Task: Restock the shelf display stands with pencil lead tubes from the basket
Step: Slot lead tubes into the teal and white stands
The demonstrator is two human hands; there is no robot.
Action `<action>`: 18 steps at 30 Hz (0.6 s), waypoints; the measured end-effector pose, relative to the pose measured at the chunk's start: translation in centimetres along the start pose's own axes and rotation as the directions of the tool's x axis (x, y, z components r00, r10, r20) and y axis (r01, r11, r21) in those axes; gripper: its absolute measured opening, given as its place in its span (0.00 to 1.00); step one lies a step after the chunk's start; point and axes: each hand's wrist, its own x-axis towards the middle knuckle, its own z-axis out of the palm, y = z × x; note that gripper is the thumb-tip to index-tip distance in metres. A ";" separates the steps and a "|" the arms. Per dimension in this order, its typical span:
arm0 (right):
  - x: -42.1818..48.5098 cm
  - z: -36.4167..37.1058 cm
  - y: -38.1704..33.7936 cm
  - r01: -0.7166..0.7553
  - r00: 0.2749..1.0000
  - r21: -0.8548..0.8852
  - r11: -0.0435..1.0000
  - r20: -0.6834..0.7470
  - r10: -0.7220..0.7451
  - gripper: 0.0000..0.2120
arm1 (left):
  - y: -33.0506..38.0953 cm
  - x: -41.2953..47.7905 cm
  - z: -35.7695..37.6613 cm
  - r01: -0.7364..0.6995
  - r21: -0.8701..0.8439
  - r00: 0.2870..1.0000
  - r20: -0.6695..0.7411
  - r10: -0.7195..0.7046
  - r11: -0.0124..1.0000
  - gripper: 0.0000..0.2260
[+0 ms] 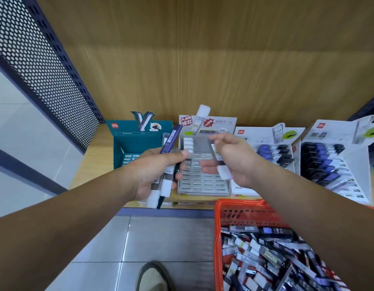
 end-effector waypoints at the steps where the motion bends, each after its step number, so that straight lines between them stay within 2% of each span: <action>1: -0.5 -0.3 -0.1 0.018 0.999 -0.067 0.998 0.033 -0.016 0.09 | 0.1 -0.1 0.1 -0.028 -0.004 0.999 -0.030 0.027 1.000 0.08; 4: -1.6 -0.7 -0.1 0.113 0.979 -0.250 0.962 0.193 -0.064 0.13 | 0.3 -0.1 0.5 -0.085 0.044 0.993 -0.083 0.089 0.995 0.10; 9: -2.1 -0.2 0.1 0.151 0.959 -0.292 0.944 0.275 -0.068 0.16 | 0.2 0.2 1.0 -0.096 0.112 0.992 -0.074 0.104 0.989 0.10; 12: -1.6 -0.7 -0.4 0.021 0.976 -0.262 0.965 0.216 0.038 0.16 | 0.3 0.6 0.8 -0.105 0.106 0.985 -0.123 0.118 0.989 0.09; 14: -1.3 -1.3 -0.5 -0.080 0.963 -0.248 0.966 0.231 0.139 0.14 | 0.2 0.9 0.2 -0.114 0.063 0.974 -0.191 0.124 0.991 0.09; 16: -1.0 -1.6 -0.5 -0.145 0.947 -0.137 0.980 0.267 0.178 0.12 | -0.1 1.2 -0.6 -0.112 0.032 0.959 -0.259 0.117 0.993 0.11; 18: -0.6 -1.2 -0.3 -0.128 0.967 0.042 0.991 0.229 0.115 0.10 | -0.4 1.4 -1.2 -0.094 0.016 0.951 -0.293 0.094 0.995 0.12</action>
